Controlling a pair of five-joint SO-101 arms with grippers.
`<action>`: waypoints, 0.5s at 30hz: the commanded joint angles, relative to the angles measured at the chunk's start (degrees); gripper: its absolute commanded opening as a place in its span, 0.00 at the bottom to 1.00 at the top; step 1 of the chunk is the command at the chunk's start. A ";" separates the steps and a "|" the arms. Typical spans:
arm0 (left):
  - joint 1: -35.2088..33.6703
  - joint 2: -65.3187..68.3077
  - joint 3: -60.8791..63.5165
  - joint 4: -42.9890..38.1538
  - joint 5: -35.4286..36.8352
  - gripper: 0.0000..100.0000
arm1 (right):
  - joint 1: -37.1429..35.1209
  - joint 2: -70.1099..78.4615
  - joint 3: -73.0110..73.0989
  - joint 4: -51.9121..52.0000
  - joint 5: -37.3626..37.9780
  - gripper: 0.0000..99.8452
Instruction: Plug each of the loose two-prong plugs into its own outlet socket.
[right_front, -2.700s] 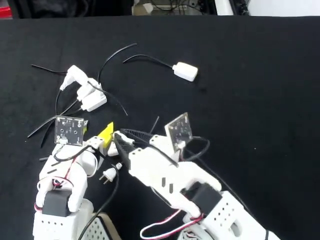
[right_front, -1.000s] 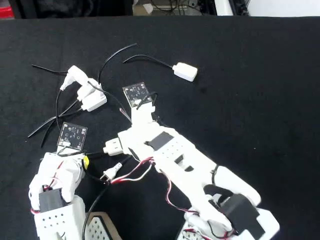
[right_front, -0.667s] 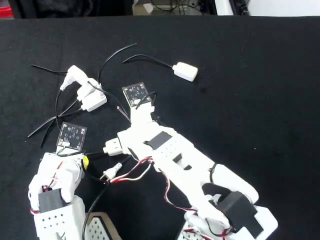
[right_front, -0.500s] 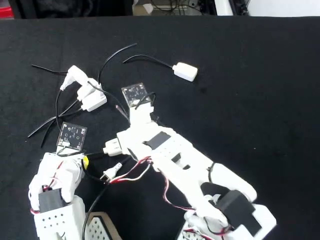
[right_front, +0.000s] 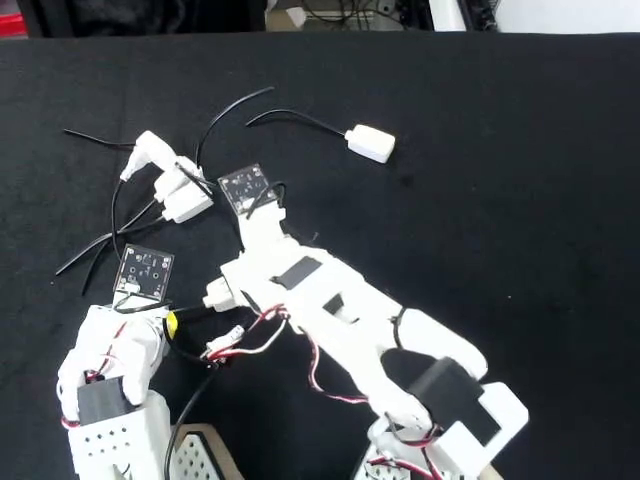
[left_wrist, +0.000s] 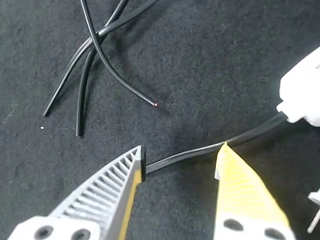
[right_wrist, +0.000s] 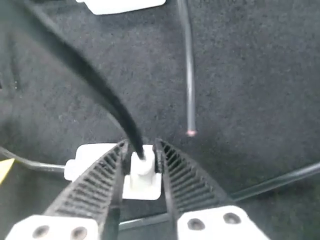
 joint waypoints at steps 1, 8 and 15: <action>-0.57 -0.09 0.13 -1.23 -0.09 0.24 | -1.67 -3.03 -1.54 -0.44 0.79 0.27; -0.57 -0.09 0.66 -1.49 -0.26 0.24 | -1.67 -13.76 -2.77 9.23 0.97 0.37; 2.59 0.00 -1.45 -0.97 0.00 0.24 | -0.26 -26.68 -14.02 45.45 8.70 0.25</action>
